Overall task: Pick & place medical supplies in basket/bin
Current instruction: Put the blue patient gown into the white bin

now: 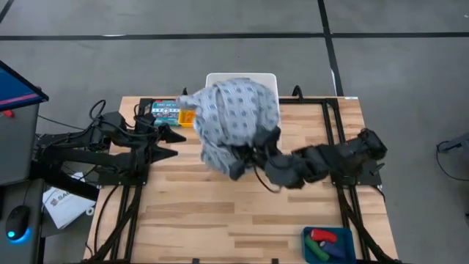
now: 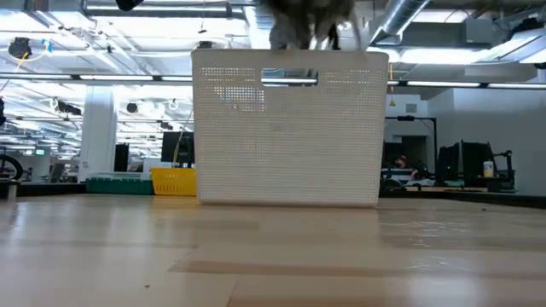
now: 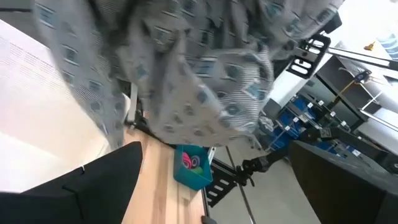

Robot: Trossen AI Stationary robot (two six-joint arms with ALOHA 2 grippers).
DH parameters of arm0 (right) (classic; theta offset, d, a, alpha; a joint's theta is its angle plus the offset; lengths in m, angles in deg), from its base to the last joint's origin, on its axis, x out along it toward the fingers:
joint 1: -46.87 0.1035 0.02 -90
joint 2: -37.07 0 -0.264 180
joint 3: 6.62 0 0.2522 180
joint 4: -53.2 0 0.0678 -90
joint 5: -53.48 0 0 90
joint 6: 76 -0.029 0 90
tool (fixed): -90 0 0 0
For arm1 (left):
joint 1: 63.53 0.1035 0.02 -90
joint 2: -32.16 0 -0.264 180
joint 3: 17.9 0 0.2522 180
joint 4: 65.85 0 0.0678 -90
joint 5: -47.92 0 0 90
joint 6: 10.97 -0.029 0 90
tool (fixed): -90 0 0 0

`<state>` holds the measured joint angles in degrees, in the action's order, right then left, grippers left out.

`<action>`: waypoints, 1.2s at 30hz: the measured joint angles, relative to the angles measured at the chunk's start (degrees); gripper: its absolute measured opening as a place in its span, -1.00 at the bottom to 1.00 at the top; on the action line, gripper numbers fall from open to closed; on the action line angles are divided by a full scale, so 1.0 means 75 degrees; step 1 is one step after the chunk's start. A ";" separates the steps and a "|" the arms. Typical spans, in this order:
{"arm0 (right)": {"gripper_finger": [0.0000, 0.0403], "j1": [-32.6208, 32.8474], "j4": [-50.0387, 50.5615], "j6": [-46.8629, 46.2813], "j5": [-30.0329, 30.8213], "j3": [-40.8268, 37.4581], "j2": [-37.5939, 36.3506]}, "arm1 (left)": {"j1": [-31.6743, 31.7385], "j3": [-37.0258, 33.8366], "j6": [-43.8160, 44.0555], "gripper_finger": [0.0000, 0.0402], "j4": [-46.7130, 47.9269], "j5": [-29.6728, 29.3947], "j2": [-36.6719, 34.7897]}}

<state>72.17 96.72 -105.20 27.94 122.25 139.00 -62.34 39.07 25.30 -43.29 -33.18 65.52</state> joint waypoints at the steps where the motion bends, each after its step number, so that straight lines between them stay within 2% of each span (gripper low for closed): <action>1: -0.84 -0.0151 0.0003 0.0063 -0.0151 0.0000 0.0000 | 0.0000 0.0000 0.0000 0.97 0.0000 -0.0040 0.0000; 6: -0.84 -0.0789 0.0515 -0.0056 -0.0346 0.0000 0.0000 | 0.0000 0.0000 0.0000 0.97 0.0000 -0.0173 0.0000; 12: -0.84 -0.1645 0.2135 -0.1617 -0.0496 0.0000 0.0028 | 0.0000 0.0000 0.0000 0.97 0.0000 -0.0209 0.0000; 15: -0.84 -0.1984 0.2738 -0.1926 -0.0695 -0.0012 0.0067 | 0.0000 0.0000 0.0000 0.97 -0.0003 -0.0321 0.0000; 21: -0.84 -0.2560 0.2892 -0.2577 -0.1268 -0.0543 0.0082 | 0.0000 0.0000 0.0000 0.97 0.0000 -0.0460 0.0000; 36: -0.84 -0.3732 0.1534 -0.3310 -0.2908 -0.2583 0.0071 | 0.0002 0.0000 0.0052 0.97 -0.0003 -0.0875 0.0015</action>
<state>44.19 108.22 -130.02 6.13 102.88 139.54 -62.32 39.07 25.69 -43.31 -39.74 65.64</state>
